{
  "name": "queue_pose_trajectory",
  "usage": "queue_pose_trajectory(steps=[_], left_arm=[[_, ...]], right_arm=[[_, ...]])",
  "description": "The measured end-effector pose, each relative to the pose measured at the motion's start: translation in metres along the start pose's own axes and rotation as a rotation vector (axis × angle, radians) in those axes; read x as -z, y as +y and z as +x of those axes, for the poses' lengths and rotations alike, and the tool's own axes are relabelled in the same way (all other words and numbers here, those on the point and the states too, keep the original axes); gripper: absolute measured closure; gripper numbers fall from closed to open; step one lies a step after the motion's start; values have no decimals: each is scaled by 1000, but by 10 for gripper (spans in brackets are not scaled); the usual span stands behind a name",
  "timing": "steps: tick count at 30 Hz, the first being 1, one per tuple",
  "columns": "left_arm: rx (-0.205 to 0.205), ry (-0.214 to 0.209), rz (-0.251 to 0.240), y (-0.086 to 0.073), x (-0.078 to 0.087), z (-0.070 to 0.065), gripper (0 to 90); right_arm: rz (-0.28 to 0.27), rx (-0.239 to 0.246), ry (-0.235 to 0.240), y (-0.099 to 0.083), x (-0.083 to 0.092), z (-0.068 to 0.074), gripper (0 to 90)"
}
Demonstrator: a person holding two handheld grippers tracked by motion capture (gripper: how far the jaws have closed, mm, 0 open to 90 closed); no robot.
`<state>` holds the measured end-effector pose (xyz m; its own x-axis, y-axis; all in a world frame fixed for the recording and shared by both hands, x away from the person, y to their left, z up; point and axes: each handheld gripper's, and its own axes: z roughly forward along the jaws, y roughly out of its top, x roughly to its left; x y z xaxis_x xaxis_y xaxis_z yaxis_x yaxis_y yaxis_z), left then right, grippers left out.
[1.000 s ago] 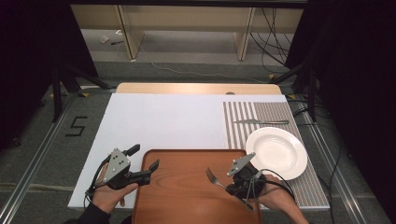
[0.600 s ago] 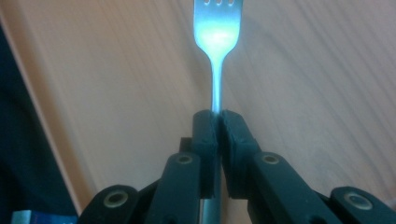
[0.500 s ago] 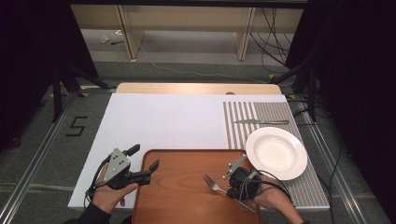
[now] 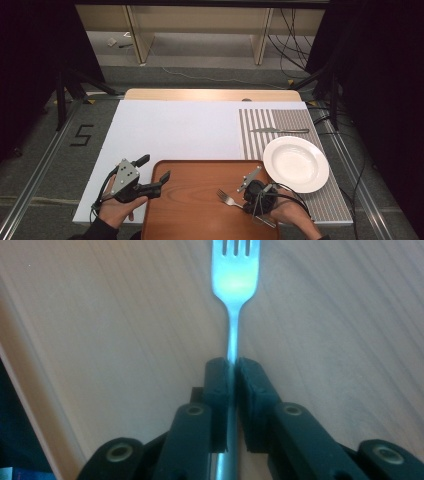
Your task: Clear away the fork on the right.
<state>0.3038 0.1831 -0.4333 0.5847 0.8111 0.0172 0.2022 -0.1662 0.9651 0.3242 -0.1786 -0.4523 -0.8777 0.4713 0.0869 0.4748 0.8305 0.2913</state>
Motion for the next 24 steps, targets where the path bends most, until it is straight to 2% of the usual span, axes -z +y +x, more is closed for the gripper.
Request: queue_pose_trajectory(steps=[3,5,7,8,9,11,15,19,24], left_arm=[[-4,-1,1,0,0,0,168],[-2,-1,1,0,0,0,168],[-1,0,0,0,0,0,168],[-1,0,1,0,0,0,168],[-3,0,3,0,0,0,168],[-3,0,1,0,0,0,168],[-3,2,2,0,0,0,168],[0,3,0,0,-1,0,169],[1,3,-1,0,0,0,169]], right_arm=[[-14,-9,-5,0,2,-1,765],[-45,-2,-5,1,4,1,728],[-82,18,-9,4,6,5,687],[-87,26,-15,5,6,7,685],[-101,54,-25,7,6,10,687],[-108,63,-26,9,5,14,706],[-95,107,-44,15,-1,19,790],[-58,147,-59,21,-6,22,877],[-8,191,-93,23,-12,22,900]])
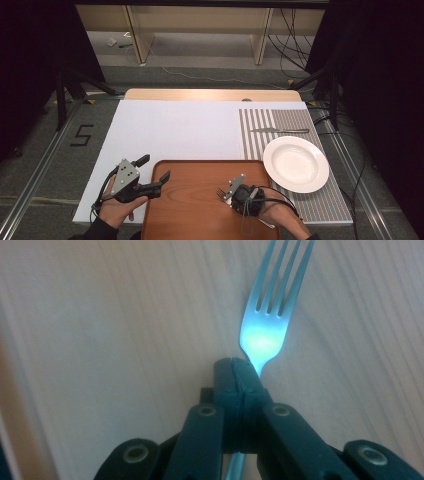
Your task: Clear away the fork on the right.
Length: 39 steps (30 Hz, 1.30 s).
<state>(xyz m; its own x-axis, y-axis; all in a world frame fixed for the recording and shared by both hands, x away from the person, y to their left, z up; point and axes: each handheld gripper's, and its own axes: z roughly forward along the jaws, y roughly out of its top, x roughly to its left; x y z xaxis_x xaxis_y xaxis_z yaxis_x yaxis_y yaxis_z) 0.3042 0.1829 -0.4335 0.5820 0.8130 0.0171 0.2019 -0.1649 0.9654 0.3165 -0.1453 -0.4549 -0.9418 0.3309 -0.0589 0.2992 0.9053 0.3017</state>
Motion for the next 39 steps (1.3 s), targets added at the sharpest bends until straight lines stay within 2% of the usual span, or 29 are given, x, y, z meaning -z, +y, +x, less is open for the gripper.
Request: queue_pose_trajectory(steps=[5,7,16,18,20,32,34,39], left_arm=[[0,1,-1,0,1,0,169],[1,1,-3,0,0,0,169],[2,0,-1,0,1,0,168],[13,1,-5,0,1,1,168],[8,3,-2,0,1,1,169],[8,3,-6,0,1,1,167],[12,4,-9,0,1,2,167],[11,7,-10,0,1,2,165]], right_arm=[[25,11,-29,2,-1,0,900],[35,-4,-38,0,0,-2,900],[40,-9,-69,-4,1,-8,900],[46,-26,-67,-4,1,-7,900],[41,-15,-75,-5,1,-9,900],[44,-43,-71,-9,3,-14,900],[40,-33,-76,-11,2,-16,900],[50,-61,-79,-13,4,-18,900]])
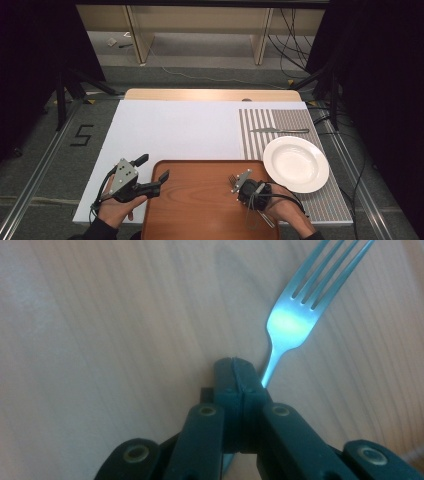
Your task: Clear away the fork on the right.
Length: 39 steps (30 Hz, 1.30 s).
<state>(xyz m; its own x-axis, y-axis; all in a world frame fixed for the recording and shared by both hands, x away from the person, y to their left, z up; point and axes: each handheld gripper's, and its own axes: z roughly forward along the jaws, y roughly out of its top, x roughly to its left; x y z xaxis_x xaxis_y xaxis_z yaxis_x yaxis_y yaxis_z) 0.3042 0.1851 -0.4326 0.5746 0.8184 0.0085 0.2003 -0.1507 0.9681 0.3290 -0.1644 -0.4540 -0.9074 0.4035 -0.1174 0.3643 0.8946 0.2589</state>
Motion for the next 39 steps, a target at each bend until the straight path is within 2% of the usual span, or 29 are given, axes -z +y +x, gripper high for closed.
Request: queue_pose_trajectory(steps=[11,12,13,14,19,23,39], left_arm=[[2,-1,3,0,-2,0,164],[1,-1,3,0,-2,0,164],[1,-1,3,0,-2,0,164],[2,0,3,0,-2,0,164],[5,3,2,0,-2,1,164],[4,2,3,0,-2,1,164],[6,1,6,0,-4,1,165]], right_arm=[[17,-40,-21,-9,2,-8,900],[17,-32,-26,-10,2,-10,900],[28,-48,-25,-10,3,-9,900],[21,-37,-30,-12,3,-11,900],[37,-61,-46,-17,4,-13,900],[41,-57,-57,-19,5,-15,900],[49,-95,-58,-31,8,-22,900]])
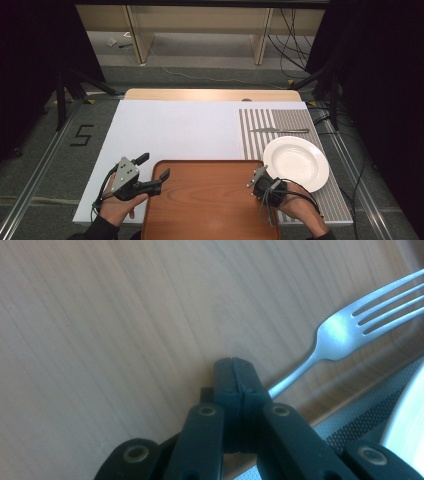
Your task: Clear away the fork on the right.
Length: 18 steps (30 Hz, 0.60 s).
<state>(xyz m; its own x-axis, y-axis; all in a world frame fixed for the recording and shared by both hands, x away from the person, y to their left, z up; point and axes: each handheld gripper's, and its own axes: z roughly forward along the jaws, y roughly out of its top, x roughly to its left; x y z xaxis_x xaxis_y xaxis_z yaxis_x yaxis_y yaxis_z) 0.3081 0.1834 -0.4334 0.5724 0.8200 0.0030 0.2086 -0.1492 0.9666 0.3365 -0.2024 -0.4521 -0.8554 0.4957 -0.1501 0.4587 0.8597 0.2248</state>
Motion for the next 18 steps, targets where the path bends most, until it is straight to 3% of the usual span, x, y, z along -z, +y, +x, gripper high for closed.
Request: queue_pose_trajectory(steps=[8,14,18], left_arm=[[-3,-1,-3,0,1,0,165],[-4,-1,-2,0,1,0,165],[-3,-1,-2,0,1,0,165]], right_arm=[[-9,-12,-4,-1,1,-1,882],[-76,-41,11,-1,8,-1,810],[-124,-55,16,1,11,-1,699]])
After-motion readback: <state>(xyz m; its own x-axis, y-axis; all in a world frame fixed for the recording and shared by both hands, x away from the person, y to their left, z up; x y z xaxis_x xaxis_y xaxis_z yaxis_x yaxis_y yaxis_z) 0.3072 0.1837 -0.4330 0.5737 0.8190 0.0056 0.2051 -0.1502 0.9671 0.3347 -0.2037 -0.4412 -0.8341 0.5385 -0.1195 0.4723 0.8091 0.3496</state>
